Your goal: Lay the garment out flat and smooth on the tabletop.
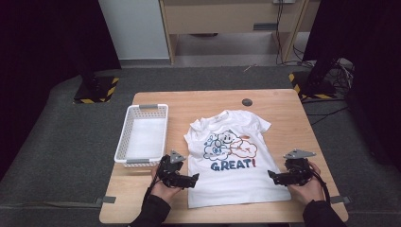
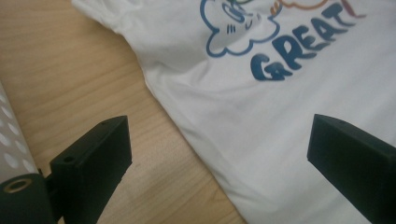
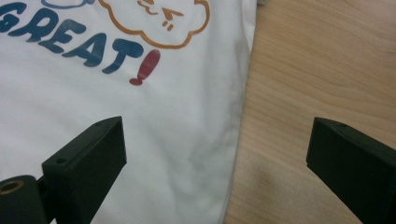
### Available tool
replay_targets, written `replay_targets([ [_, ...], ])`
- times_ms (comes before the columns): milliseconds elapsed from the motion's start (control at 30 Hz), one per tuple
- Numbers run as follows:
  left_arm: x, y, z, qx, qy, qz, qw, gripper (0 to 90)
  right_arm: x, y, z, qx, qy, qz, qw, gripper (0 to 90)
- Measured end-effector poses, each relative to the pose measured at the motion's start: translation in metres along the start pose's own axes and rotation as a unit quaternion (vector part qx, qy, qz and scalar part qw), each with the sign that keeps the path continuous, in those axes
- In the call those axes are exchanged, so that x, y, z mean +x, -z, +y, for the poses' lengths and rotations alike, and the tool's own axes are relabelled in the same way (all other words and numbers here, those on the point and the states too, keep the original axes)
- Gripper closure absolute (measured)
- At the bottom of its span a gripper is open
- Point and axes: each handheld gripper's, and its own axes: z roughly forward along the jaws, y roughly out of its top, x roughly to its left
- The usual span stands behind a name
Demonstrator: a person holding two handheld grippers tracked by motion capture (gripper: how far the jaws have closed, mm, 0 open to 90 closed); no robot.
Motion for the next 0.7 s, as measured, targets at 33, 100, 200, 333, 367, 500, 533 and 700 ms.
replay_targets([
  [33, 0.001, 0.002, 0.003, -0.005, -0.001, 0.0, 1.0, 6.2, 0.003, -0.002, 0.004, -0.003, 0.001, 0.0, 1.0, 5.2],
  [100, 0.003, 0.003, 0.006, -0.004, -0.001, 0.0, 1.0, 6.2, 0.005, -0.004, 0.007, -0.002, 0.005, -0.001, 1.0, 5.1],
  [200, 0.005, 0.003, 0.01, -0.006, 0.001, 0.0, 1.0, 6.1, 0.007, -0.004, 0.009, -0.005, 0.009, -0.003, 0.9999, 5.3],
  [333, 0.008, 0.003, 0.019, -0.015, 0.008, 0.002, 0.9998, 6.2, 0.007, -0.006, 0.013, -0.014, -0.003, 0.001, 0.9999, 6.2],
  [367, 0.011, 0.003, 0.025, -0.021, 0.011, 0.005, 0.9997, 6.2, 0.007, -0.007, 0.014, -0.015, -0.005, 0.003, 0.9999, 6.2],
  [500, 0.013, 0.003, 0.032, -0.027, 0.013, 0.009, 0.9995, 6.4, 0.009, -0.01, 0.017, -0.017, -0.008, 0.004, 0.9998, 6.7],
  [533, 0.014, 0.003, 0.036, -0.029, 0.013, 0.013, 0.9994, 6.4, 0.01, -0.012, 0.017, -0.017, -0.007, 0.004, 0.9998, 6.8],
  [700, 0.019, 0.002, 0.049, -0.042, 0.017, 0.023, 0.9987, 6.9, 0.016, -0.019, 0.022, -0.02, -0.011, 0.014, 0.9996, 7.6],
])
